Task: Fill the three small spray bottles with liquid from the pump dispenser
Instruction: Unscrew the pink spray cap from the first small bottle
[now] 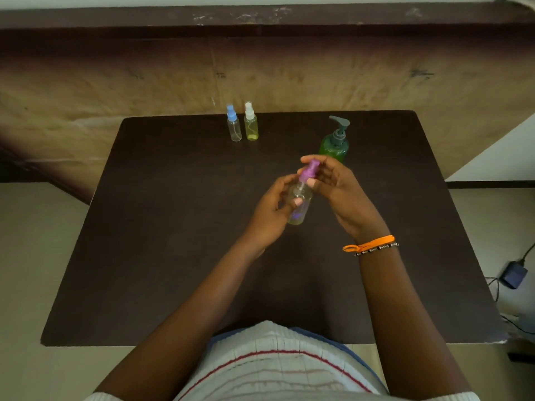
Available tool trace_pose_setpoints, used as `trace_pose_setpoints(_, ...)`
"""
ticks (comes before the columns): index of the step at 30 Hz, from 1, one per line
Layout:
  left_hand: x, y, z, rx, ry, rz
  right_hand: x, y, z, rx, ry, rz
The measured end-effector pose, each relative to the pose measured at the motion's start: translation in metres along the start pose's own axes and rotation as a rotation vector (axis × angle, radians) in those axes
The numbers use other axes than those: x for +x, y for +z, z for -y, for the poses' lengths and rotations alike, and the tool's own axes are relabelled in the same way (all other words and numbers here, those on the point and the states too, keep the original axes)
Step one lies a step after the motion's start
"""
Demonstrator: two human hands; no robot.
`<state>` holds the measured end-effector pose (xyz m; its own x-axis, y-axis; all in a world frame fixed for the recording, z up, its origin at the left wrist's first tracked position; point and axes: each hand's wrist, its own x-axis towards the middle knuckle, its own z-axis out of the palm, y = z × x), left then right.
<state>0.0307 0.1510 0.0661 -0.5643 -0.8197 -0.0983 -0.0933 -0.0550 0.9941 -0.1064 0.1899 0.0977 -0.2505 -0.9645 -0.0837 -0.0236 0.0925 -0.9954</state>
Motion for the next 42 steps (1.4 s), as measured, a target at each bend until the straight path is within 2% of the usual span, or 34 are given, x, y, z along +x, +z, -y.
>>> trace_pose_setpoints(13,0.003,0.004,0.012,0.002,-0.016,0.034,0.000,-0.007,0.010,0.228,-0.134,-0.210)
trace_pose_setpoints(23,0.000,0.009,0.023,0.016,-0.045,0.050,0.000,-0.018,0.015,0.363,-0.107,-0.475)
trace_pose_setpoints(26,0.001,0.010,0.026,0.022,-0.053,0.052,0.002,-0.038,0.003,0.261,-0.035,-0.519)
trace_pose_setpoints(29,0.002,0.013,0.029,0.044,-0.059,0.056,0.004,-0.058,-0.028,0.006,0.100,-0.561)
trace_pose_setpoints(35,0.002,0.027,0.035,0.050,-0.095,0.093,0.007,-0.081,-0.109,-0.321,0.351,-0.755)
trace_pose_setpoints(38,0.002,0.033,0.038,0.059,-0.117,0.108,0.005,-0.086,-0.130,-0.411,0.408,-0.767)
trace_pose_setpoints(42,0.003,0.034,0.037,0.058,-0.133,0.103,0.003,-0.087,-0.147,-0.498,0.389,-0.755)
